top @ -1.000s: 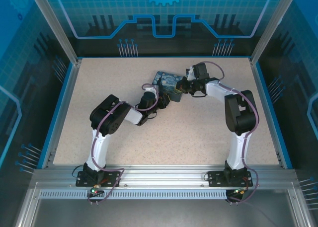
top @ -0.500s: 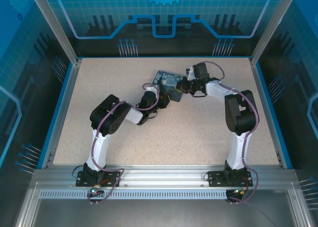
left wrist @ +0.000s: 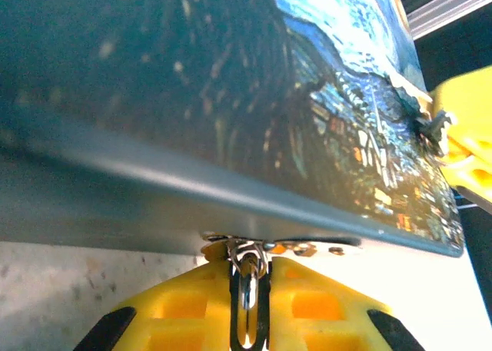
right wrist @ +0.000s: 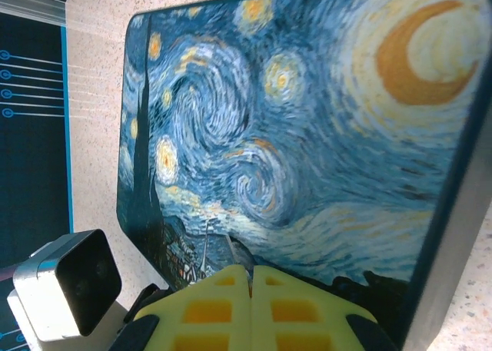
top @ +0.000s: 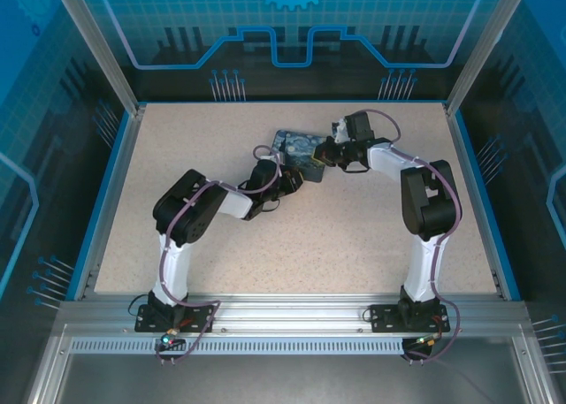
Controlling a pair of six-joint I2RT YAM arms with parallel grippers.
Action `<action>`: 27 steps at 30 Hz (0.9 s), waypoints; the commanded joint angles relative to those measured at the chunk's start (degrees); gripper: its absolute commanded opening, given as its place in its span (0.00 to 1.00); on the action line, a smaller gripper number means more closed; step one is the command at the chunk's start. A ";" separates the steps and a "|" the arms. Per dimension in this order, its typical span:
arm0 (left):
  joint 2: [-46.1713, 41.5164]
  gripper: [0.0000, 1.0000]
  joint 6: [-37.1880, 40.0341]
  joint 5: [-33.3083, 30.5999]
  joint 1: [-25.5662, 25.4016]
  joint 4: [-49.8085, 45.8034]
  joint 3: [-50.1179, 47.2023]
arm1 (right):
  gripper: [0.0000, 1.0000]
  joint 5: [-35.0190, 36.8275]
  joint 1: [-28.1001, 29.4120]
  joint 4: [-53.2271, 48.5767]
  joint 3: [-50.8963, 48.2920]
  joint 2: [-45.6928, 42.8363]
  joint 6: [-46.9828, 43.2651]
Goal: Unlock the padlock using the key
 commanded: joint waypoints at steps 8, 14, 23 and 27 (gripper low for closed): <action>-4.21 0.00 -14.52 8.50 0.04 -4.25 0.90 | 0.00 -4.70 -1.85 -1.97 -3.09 -14.39 0.29; -4.89 0.00 -19.08 9.13 0.09 -0.38 -0.50 | 0.00 -5.89 -1.84 0.22 -14.47 -25.06 1.66; -6.27 0.00 -27.28 10.81 0.12 5.69 -1.91 | 0.00 -11.32 -1.80 6.65 -31.00 -34.60 5.65; -6.41 0.00 -30.69 11.16 0.13 9.26 -2.76 | 0.00 -12.96 -1.74 12.13 -36.34 -35.17 10.38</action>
